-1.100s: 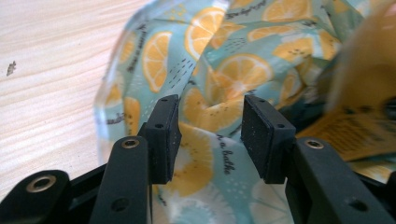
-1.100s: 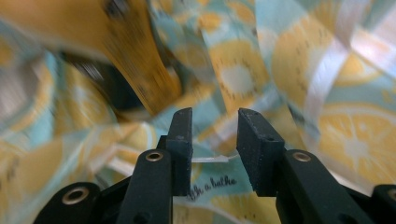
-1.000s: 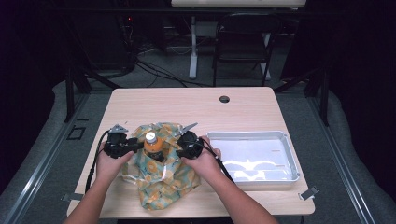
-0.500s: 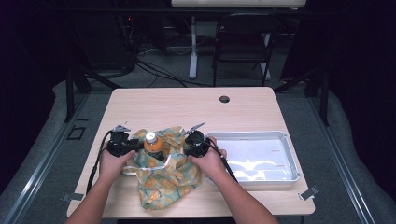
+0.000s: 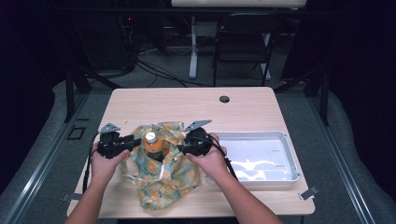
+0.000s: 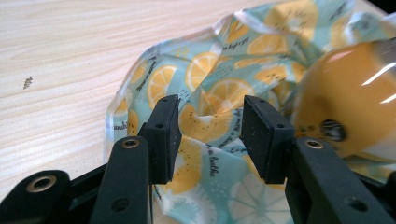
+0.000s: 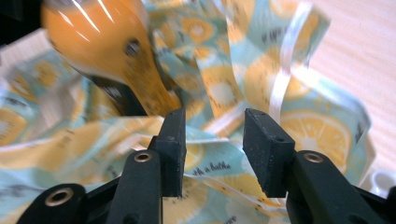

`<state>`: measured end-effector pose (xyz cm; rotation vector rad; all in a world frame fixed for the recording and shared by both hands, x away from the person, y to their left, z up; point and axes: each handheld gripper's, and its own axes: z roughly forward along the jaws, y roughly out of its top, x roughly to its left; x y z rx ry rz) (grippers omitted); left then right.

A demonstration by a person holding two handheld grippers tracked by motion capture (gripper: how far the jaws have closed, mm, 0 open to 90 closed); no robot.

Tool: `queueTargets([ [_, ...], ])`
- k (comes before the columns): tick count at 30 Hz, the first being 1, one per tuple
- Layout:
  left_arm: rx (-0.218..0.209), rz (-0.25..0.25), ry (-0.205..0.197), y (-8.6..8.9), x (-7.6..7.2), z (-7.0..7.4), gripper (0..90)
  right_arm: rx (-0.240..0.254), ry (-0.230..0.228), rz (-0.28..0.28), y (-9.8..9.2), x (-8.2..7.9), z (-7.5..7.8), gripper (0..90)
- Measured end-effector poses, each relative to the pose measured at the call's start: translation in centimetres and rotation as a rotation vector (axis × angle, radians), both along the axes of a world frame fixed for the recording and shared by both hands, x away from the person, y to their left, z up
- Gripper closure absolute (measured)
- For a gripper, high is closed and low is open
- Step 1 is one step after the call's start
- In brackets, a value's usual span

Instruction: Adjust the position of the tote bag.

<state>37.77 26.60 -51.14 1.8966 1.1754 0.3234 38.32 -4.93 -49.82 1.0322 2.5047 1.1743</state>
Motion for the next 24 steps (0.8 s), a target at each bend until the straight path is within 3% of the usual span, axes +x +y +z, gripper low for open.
queueTargets([
  [7,-0.021,-0.001,-0.020,0.4,-0.6,0.6,57.6,0.049,-0.033,0.013,-0.3,-0.2,1.1,56.1],
  [11,-0.033,-0.004,-0.030,0.7,-0.9,0.9,57.7,0.051,-0.051,0.023,-0.2,-0.3,1.6,54.8],
  [18,-0.045,0.003,-0.063,1.3,-1.4,1.5,56.1,0.028,-0.079,0.056,1.1,-1.2,3.0,53.5],
  [24,-0.050,-0.006,-0.072,1.3,-1.6,2.1,55.8,0.079,-0.102,0.094,2.2,-2.0,4.8,49.6],
])
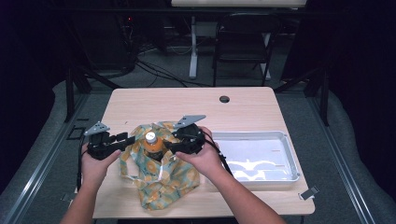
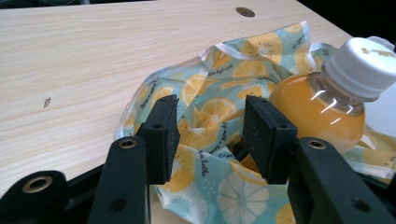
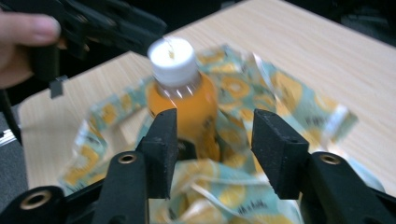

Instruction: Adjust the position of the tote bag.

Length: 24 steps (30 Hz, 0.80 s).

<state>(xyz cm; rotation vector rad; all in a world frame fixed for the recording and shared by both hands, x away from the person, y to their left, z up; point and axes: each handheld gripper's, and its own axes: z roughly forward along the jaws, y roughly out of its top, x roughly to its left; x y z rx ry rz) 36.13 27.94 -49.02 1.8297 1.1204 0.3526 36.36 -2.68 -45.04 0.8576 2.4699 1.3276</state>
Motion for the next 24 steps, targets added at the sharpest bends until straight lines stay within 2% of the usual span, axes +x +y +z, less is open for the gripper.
queueTargets([
  [5,-0.002,0.010,0.007,0.2,-0.1,0.1,55.3,0.008,-0.044,0.034,1.6,0.0,1.2,46.4],
  [7,-0.006,0.012,0.006,0.3,-0.1,0.1,55.2,0.015,-0.049,0.036,2.1,0.2,1.3,45.8],
  [11,-0.008,0.013,0.003,0.5,-0.1,0.2,55.2,0.035,-0.019,0.043,3.2,0.8,1.2,45.4],
  [24,-0.012,0.023,0.007,0.9,-0.1,0.2,55.3,-0.019,0.006,0.057,5.8,1.9,0.1,45.8],
])
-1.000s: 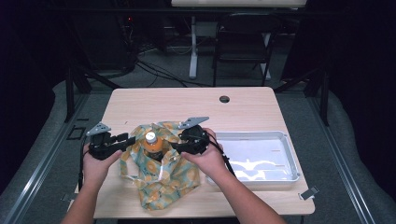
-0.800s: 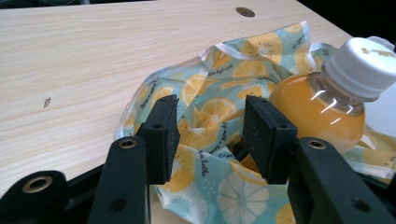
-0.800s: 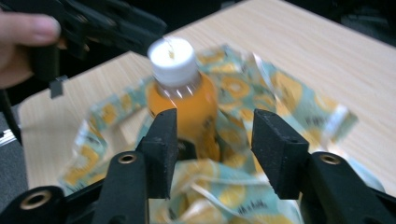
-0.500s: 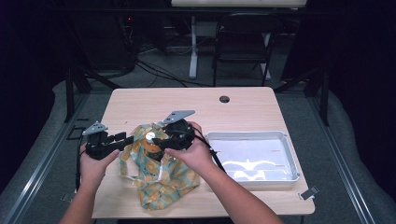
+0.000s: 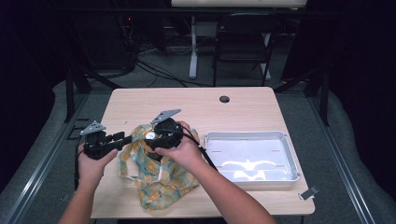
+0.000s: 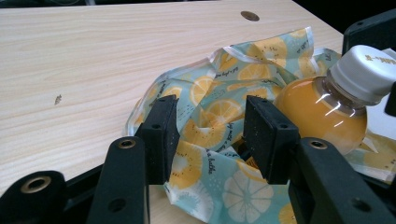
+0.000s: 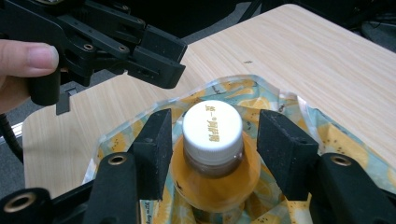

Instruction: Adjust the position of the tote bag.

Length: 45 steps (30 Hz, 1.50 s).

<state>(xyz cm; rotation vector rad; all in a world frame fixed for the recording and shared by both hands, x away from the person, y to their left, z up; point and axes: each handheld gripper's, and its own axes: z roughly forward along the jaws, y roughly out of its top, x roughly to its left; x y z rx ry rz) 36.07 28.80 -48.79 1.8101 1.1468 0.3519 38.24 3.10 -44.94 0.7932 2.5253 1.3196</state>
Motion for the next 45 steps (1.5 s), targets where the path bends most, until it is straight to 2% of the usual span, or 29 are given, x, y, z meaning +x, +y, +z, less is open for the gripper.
queueTargets([
  [11,-0.005,0.007,-0.001,0.2,0.0,0.0,55.3,-0.019,0.030,0.013,0.6,0.5,-0.5,52.2],
  [19,-0.007,0.011,-0.004,0.3,0.0,0.0,55.4,-0.030,0.015,0.016,0.7,0.6,-0.6,55.2],
  [23,-0.004,0.011,-0.004,0.3,0.0,0.0,55.5,-0.044,-0.026,0.035,0.8,0.3,-0.5,58.2],
  [45,0.000,0.014,0.001,0.5,0.1,-0.2,55.6,-0.069,-0.016,-0.028,1.2,-0.2,-0.3,58.6],
])
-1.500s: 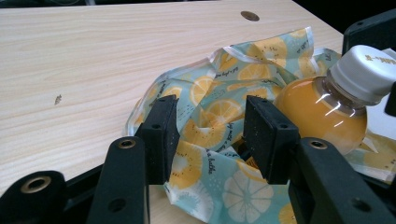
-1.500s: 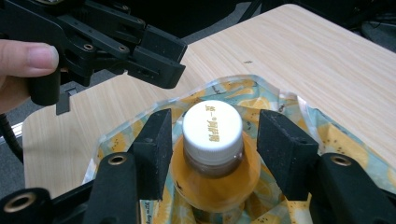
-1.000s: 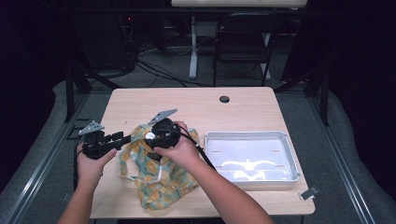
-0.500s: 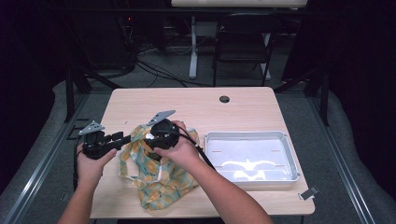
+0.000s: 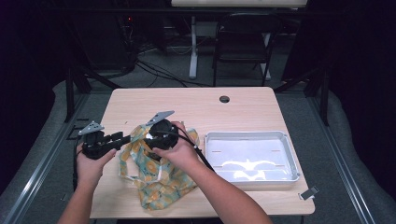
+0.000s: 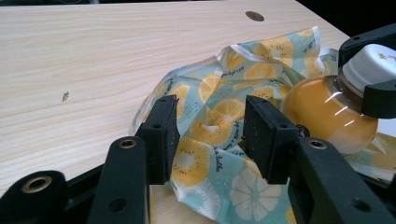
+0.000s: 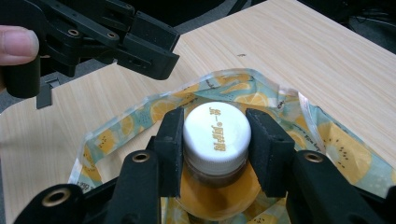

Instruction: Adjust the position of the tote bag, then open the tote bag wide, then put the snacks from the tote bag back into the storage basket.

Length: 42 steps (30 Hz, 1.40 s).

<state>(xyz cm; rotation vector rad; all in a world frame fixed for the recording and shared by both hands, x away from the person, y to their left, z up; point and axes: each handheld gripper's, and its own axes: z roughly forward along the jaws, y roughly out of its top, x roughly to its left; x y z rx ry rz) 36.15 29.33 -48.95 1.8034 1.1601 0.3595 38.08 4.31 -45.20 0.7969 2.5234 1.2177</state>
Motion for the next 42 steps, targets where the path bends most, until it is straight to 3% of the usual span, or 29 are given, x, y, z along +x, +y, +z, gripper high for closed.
queueTargets([
  [17,0.000,0.004,0.005,0.2,0.0,-0.1,55.5,0.015,0.001,-0.009,0.2,-0.6,0.4,58.8],
  [42,-0.007,0.010,0.005,0.3,0.1,-0.2,55.5,0.017,-0.019,0.021,0.2,-0.9,3.7,58.7],
])
